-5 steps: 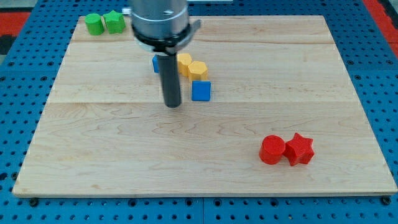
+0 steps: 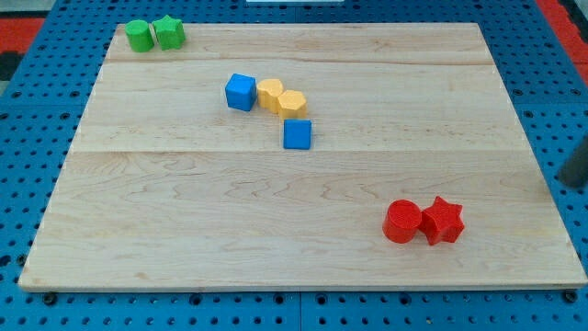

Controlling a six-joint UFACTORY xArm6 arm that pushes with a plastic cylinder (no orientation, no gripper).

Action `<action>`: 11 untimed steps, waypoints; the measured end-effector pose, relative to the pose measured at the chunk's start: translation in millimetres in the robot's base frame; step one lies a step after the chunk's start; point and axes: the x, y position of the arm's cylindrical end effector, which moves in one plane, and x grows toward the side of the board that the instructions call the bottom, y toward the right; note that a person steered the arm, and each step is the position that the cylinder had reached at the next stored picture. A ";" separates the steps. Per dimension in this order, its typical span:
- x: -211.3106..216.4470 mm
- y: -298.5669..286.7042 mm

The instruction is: Separate the red circle from the red star

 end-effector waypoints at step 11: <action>-56.1 -304.1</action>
